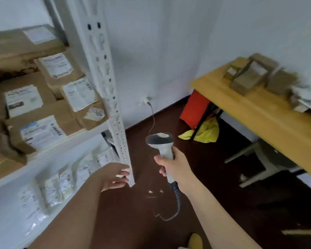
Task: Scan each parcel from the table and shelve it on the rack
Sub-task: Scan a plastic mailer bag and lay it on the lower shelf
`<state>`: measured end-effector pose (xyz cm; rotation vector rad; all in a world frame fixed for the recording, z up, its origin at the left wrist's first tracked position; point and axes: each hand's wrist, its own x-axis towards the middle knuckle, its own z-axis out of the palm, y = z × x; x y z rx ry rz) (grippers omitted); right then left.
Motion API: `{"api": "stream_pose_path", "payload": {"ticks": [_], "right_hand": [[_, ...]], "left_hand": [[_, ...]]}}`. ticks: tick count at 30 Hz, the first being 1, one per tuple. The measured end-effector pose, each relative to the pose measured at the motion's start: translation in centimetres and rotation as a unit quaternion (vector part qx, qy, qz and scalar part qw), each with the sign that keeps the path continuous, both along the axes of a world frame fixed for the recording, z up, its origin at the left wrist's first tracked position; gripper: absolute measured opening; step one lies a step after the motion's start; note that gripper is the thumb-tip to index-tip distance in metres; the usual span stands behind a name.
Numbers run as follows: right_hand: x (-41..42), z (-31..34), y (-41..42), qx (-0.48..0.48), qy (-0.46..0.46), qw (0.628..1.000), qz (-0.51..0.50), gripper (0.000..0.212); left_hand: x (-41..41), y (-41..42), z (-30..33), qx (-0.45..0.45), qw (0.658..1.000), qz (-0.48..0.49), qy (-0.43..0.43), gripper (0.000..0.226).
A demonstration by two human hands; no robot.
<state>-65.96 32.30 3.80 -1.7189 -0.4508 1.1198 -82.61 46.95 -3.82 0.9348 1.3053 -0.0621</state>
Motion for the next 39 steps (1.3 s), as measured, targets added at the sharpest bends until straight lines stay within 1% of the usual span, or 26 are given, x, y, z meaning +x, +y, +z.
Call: {"api": "stream_pose_path", "payload": {"ticks": [3, 7, 8, 12, 14, 19, 24, 28, 31, 33, 36, 39], "right_hand": [[8.3, 1.3, -4.3, 0.036, 0.004, 0.997, -0.067, 0.020], [20.9, 2.8, -10.7, 0.065, -0.013, 0.988, -0.141, 0.022], [23.8, 3.2, -12.2, 0.068, -0.020, 0.984, -0.163, 0.023], [33.8, 5.1, -17.1, 0.090, -0.038, 0.961, -0.259, 0.028], [37.9, 5.5, -18.9, 0.094, -0.042, 0.948, -0.301, 0.031], [47.3, 4.8, -22.1, 0.096, -0.035, 0.920, -0.378, 0.037], [56.6, 3.1, -23.7, 0.075, -0.047, 0.902, -0.424, 0.028], [64.1, 2.6, -24.6, 0.060, -0.049, 0.878, -0.472, 0.027], [68.7, 2.8, -25.5, 0.061, -0.041, 0.859, -0.506, 0.026], [71.3, 2.9, -26.3, 0.053, -0.043, 0.854, -0.516, 0.024], [75.2, 2.2, -27.4, 0.039, -0.044, 0.852, -0.520, 0.025], [79.0, 0.6, -27.8, 0.034, -0.029, 0.858, -0.511, 0.029]], "left_hand": [[11.2, -2.7, 1.1, 0.036, 0.998, -0.052, -0.006, 0.022], [27.1, -6.9, 1.7, 0.082, 0.996, -0.030, -0.024, 0.026], [30.7, -8.2, 2.2, 0.085, 0.995, -0.040, -0.031, 0.026], [42.5, -13.0, 4.9, 0.076, 0.983, -0.150, -0.074, 0.027], [47.3, -14.3, 5.5, 0.076, 0.976, -0.186, -0.081, 0.030], [58.3, -15.8, 4.4, 0.080, 0.973, -0.208, -0.061, 0.030], [70.5, -16.0, 1.0, 0.069, 0.968, -0.240, -0.011, 0.029], [81.2, -17.2, -0.4, 0.074, 0.957, -0.280, -0.022, 0.027], [87.6, -19.1, 0.1, 0.078, 0.945, -0.318, -0.030, 0.028], [91.3, -20.4, 0.2, 0.082, 0.940, -0.330, -0.031, 0.028], [96.0, -22.4, 0.0, 0.069, 0.944, -0.318, -0.052, 0.030], [100.4, -23.3, -0.4, 0.066, 0.959, -0.266, -0.079, 0.042]]}}
